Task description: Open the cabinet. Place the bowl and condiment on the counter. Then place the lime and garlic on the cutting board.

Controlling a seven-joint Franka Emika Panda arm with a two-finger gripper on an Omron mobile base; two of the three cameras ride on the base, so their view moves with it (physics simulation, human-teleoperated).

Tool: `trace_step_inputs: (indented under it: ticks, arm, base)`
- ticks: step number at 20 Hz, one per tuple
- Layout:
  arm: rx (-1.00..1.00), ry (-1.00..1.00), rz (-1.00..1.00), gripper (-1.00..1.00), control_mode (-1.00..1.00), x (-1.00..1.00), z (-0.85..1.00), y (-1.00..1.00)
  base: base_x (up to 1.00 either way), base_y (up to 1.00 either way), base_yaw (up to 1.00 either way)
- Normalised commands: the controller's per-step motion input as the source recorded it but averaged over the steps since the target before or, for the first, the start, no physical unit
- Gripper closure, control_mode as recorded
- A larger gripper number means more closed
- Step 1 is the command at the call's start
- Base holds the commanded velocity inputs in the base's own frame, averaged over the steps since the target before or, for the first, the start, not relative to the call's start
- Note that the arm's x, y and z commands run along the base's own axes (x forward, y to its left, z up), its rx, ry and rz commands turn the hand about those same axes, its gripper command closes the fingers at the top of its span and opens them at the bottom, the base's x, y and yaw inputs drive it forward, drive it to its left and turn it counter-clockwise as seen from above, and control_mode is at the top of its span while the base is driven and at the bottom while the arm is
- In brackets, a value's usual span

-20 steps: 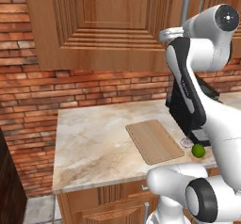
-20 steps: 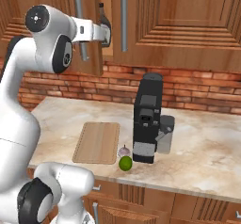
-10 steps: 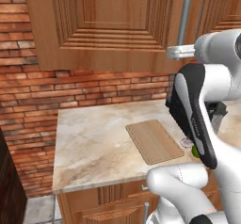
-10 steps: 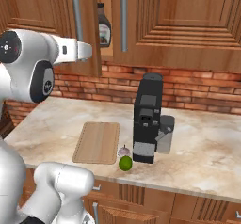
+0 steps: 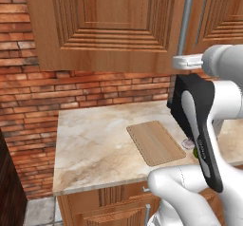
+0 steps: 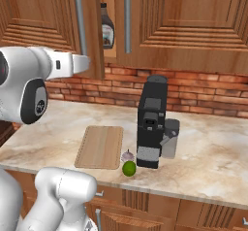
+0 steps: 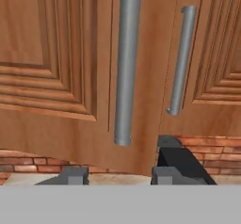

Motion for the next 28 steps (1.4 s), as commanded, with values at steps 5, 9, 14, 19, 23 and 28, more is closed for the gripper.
trace_step_inputs:
  ticks: [5, 9, 14, 19, 23, 28]
  arm:
    - [0.07, 0.00, 0.10, -1.00, -1.00, -0.40, 0.00, -0.35]
    - [0.10, 0.00, 0.14, -1.00, -1.00, -0.51, 0.00, -0.41]
    - [0.13, 0.00, 0.15, -1.00, -1.00, -0.38, 0.00, -0.39]
    - [0.16, 0.03, 0.16, -1.00, -1.00, -0.16, 0.08, -0.31]
    - [0.22, 0.14, 0.11, -1.00, -1.00, 0.01, 0.06, -0.16]
    - [0.28, 0.18, 0.10, -1.00, -1.00, 0.03, 0.00, -0.20]
  base:
    - [0.00, 0.00, 0.00]
    - [0.00, 0.00, 0.00]
    - [0.00, 0.00, 0.00]
    - [0.00, 0.00, 0.00]
    - [0.00, 0.00, 0.00]
    - [0.00, 0.00, 0.00]
